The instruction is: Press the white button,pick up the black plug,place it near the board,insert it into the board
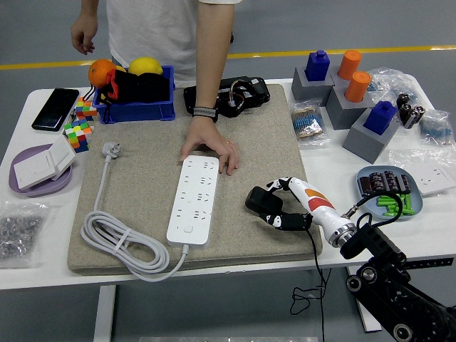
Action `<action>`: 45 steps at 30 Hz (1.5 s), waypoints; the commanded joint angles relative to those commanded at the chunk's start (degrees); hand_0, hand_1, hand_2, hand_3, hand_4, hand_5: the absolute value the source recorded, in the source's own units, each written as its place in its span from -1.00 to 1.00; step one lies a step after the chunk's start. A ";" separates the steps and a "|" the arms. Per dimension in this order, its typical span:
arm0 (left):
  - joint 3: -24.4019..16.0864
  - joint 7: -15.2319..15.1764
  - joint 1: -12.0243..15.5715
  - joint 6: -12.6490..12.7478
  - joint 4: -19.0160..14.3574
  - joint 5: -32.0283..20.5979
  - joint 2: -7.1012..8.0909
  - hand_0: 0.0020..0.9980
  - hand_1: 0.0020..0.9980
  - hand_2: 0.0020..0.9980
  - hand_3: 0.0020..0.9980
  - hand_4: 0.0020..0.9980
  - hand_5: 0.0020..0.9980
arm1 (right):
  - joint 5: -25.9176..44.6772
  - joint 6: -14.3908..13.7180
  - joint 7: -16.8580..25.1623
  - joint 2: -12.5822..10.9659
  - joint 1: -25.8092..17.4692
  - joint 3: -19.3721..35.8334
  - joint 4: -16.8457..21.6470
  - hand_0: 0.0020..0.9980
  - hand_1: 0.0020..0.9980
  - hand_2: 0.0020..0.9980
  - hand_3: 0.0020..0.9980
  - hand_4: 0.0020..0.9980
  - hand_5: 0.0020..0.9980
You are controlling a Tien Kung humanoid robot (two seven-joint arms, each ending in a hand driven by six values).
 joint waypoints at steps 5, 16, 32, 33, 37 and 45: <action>0.00 -0.01 0.05 0.04 0.00 -0.15 -0.02 0.30 0.28 0.27 0.36 0.06 -0.81 | 0.15 -0.15 0.32 0.16 0.29 -0.23 -0.08 0.41 0.38 0.38 0.14 0.68 -0.66; 0.22 -0.07 -0.04 0.10 0.00 -0.62 -0.19 0.30 0.28 0.27 0.36 0.06 -0.81 | -0.10 -1.27 1.25 0.47 0.97 -0.62 -0.90 0.18 0.24 0.28 0.16 0.67 -0.69; 0.01 -0.08 -0.01 0.16 0.00 -0.67 -0.28 0.30 0.28 0.27 0.36 0.06 -0.81 | -1.23 -1.78 1.62 0.52 1.26 -1.15 -1.59 -0.22 0.00 0.07 0.12 0.60 -1.00; -0.05 -0.07 -0.02 0.15 0.00 -0.60 -0.28 0.30 0.28 0.27 0.36 0.06 -0.81 | -1.12 -1.95 1.89 0.50 1.31 -1.17 -1.67 -0.22 0.00 0.07 0.12 0.60 -1.00; -0.07 -0.12 -0.05 0.17 0.00 -0.65 -0.28 0.30 0.28 0.27 0.36 0.06 -0.81 | -0.90 -2.64 2.66 0.47 1.33 -1.23 -2.03 -0.28 -0.05 0.01 0.06 0.68 -1.00; -0.10 -0.14 0.00 0.20 0.00 -0.71 -0.36 0.30 0.28 0.27 0.36 0.06 -0.81 | -0.74 -3.58 3.84 0.39 1.05 -1.26 -2.19 -0.28 -0.07 -0.01 0.00 0.67 -1.00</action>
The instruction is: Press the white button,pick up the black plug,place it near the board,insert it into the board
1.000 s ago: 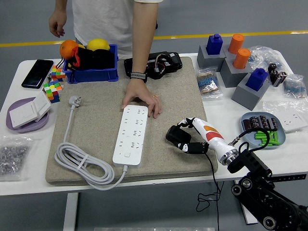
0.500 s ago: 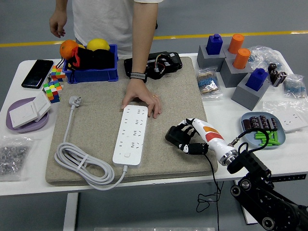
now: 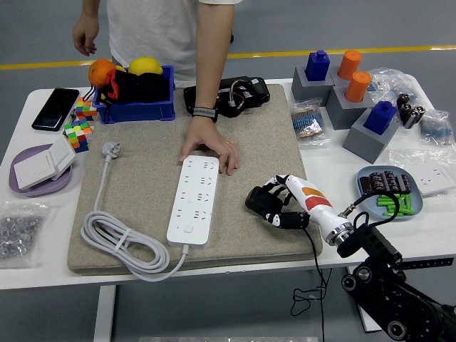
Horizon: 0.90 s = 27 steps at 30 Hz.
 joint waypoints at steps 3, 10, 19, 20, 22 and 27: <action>-0.08 0.03 0.04 0.01 0.00 0.05 -0.01 0.30 0.28 0.27 0.36 0.06 -0.81 | -0.05 0.08 -0.17 -0.27 0.10 0.11 1.64 -0.27 -0.07 -0.02 0.02 0.66 -1.00; -0.16 0.04 -0.09 0.02 0.00 0.07 0.10 0.30 0.28 0.27 0.36 0.06 -0.81 | -0.43 1.59 -2.65 -1.71 1.90 -1.81 7.65 -0.26 -0.07 -0.01 0.03 0.67 -1.00; -0.06 0.02 -0.23 0.07 0.00 -0.30 0.34 0.30 0.28 0.27 0.36 0.06 -0.82 | -1.35 6.88 -9.66 -3.25 8.22 -8.53 12.76 -0.24 -0.07 -0.01 0.04 0.66 -1.00; -0.09 0.02 -0.22 0.08 0.00 -0.28 0.36 0.30 0.28 0.27 0.36 0.06 -0.82 | -1.29 7.07 -9.85 -3.20 8.77 -9.16 12.78 -0.24 -0.07 -0.01 0.04 0.66 -1.00; -0.23 0.08 -0.18 0.09 0.00 -0.16 0.44 0.30 0.28 0.27 0.36 0.06 -0.82 | -1.29 7.56 -10.35 -2.89 10.16 -10.85 12.64 -0.24 -0.07 -0.01 0.04 0.66 -1.00; -0.26 0.09 -0.08 0.12 0.00 -0.16 0.56 0.30 0.28 0.27 0.36 0.06 -0.81 | -1.21 8.19 -10.81 -1.57 12.61 -13.91 11.81 -0.24 -0.06 -0.01 0.05 0.66 -1.00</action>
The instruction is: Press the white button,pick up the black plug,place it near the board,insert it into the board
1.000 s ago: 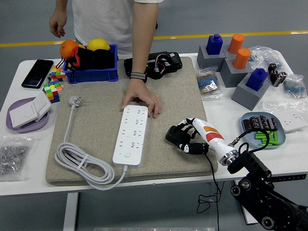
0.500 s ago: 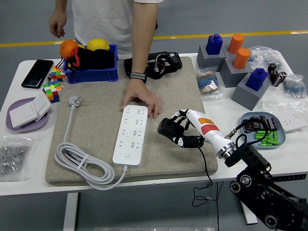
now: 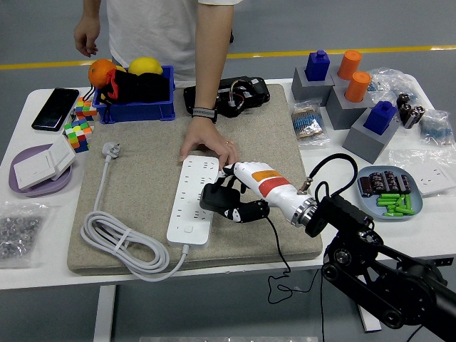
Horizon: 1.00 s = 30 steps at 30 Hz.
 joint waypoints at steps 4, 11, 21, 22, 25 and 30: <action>-0.06 0.01 -0.06 0.00 0.00 0.10 0.08 0.30 0.28 0.27 0.36 0.06 -0.81 | 0.12 0.20 -0.06 1.32 1.65 -1.52 -1.43 -0.24 -0.06 -0.01 0.05 0.66 -1.00; -0.11 0.04 -0.19 -0.11 0.00 0.58 0.24 0.30 0.28 0.27 0.36 0.06 -0.81 | -0.37 0.52 -0.18 3.15 3.94 -3.34 -3.84 -0.24 -0.06 -0.01 0.05 0.66 -1.00; -0.21 0.12 -0.02 -0.11 0.00 0.56 0.33 0.30 0.28 0.27 0.36 0.06 -0.81 | -0.66 1.28 -0.05 3.24 4.50 -5.12 -6.10 -0.24 -0.06 -0.01 0.05 0.66 -1.00; -0.23 0.12 -0.01 -0.11 0.00 0.61 0.33 0.30 0.28 0.27 0.35 0.06 -0.81 | -0.74 1.31 0.00 3.27 4.44 -5.11 -6.16 -0.24 -0.06 -0.01 0.05 0.65 -1.00; -0.27 0.13 0.05 -0.09 0.00 0.61 0.28 0.30 0.28 0.27 0.35 0.06 -0.81 | -0.63 1.10 0.44 3.43 4.34 -5.03 -6.31 -0.24 -0.06 -0.01 0.05 0.65 -1.00; -0.15 0.17 0.01 -0.12 0.00 0.61 0.30 0.30 0.28 0.27 0.35 0.05 -0.81 | -0.69 0.99 0.75 3.44 4.55 -4.92 -6.55 -0.24 -0.07 -0.01 0.05 0.66 -1.00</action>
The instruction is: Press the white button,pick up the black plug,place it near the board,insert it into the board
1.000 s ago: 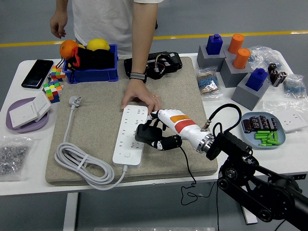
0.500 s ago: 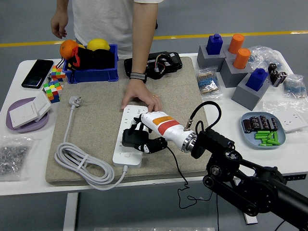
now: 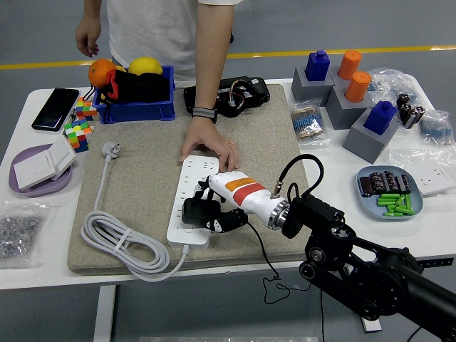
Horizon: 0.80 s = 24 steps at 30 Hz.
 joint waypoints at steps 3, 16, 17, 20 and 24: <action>-0.06 0.05 -0.04 -0.06 0.00 0.18 0.07 0.30 0.28 0.27 0.35 0.05 -0.81 | 0.02 -0.06 0.20 -0.11 0.24 0.11 -0.04 -0.24 -0.07 -0.01 0.05 0.66 -1.00; 0.11 0.11 0.09 -0.14 0.00 0.18 0.07 0.30 0.28 0.27 0.35 0.05 -0.81 | -0.68 0.58 0.55 -0.63 0.75 0.40 -1.06 -0.25 -0.07 -0.01 0.06 0.65 -1.00; 0.13 0.11 0.13 -0.15 0.00 0.18 0.07 0.30 0.28 0.27 0.35 0.05 -0.81 | -0.70 0.62 0.61 -0.72 0.70 0.35 -1.08 -0.25 -0.07 -0.01 0.06 0.65 -1.00; 0.16 0.09 0.17 -0.15 0.00 0.17 0.07 0.30 0.28 0.27 0.35 0.05 -0.81 | -0.67 0.83 0.65 -0.98 0.65 0.31 -1.02 -0.25 -0.07 -0.01 0.06 0.65 -1.00; 0.19 0.08 0.12 -0.14 0.00 0.10 0.06 0.30 0.28 0.27 0.36 0.05 -0.81 | -0.73 0.95 0.62 -1.09 0.71 0.42 -0.99 -0.25 -0.07 -0.01 0.06 0.65 -1.00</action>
